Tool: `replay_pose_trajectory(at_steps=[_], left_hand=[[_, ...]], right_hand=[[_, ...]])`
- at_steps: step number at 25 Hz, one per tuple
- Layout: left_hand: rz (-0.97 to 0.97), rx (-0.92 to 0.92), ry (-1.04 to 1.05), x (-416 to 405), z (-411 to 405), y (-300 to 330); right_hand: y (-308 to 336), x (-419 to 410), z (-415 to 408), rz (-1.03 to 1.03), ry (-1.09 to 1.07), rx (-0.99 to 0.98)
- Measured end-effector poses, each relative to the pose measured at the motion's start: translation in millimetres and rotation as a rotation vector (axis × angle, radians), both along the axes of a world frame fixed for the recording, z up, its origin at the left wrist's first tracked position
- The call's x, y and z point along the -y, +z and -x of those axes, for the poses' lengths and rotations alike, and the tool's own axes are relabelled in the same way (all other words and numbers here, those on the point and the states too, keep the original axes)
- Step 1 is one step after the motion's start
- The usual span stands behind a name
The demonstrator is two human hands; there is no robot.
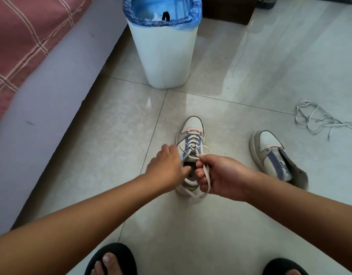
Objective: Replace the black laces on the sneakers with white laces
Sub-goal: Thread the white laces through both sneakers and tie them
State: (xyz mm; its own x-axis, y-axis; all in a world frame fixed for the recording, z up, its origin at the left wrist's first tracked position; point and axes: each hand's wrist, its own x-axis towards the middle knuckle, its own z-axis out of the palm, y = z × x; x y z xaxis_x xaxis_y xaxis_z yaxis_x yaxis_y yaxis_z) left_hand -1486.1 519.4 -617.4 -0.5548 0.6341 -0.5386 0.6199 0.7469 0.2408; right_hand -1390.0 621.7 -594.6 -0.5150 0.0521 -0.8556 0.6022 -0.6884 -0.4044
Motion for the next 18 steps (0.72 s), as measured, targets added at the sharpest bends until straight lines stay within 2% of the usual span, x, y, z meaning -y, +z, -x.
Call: replay_pose_trajectory(at_steps=[3,5,7,10,13,18], left_hand=[[-0.164,0.15,0.286,-14.2,-21.5,-37.1],[-0.307,0.174,0.476,-19.7,-32.5,-52.0],[-0.399,0.18,0.494,-18.5,-33.0,-57.2],[-0.483,0.342,0.489,-16.3,-33.3,-58.2],[-0.503,0.226,0.478,-20.4,-28.6,-72.0],[-0.477,0.214,0.471,-27.5,-24.5,-84.1]], right_hand=[[7.5,12.4,-6.7,-0.055,0.022,0.003],[7.6,16.4,-4.1,-0.098,-0.018,0.008],[12.6,20.5,-2.8,-0.181,-0.052,-0.028],[29.1,35.8,-16.8,-0.506,0.135,-0.228],[41.3,46.2,-28.6,-0.516,0.2,-0.29],[37.1,44.6,-33.7,-0.665,0.319,-0.336]])
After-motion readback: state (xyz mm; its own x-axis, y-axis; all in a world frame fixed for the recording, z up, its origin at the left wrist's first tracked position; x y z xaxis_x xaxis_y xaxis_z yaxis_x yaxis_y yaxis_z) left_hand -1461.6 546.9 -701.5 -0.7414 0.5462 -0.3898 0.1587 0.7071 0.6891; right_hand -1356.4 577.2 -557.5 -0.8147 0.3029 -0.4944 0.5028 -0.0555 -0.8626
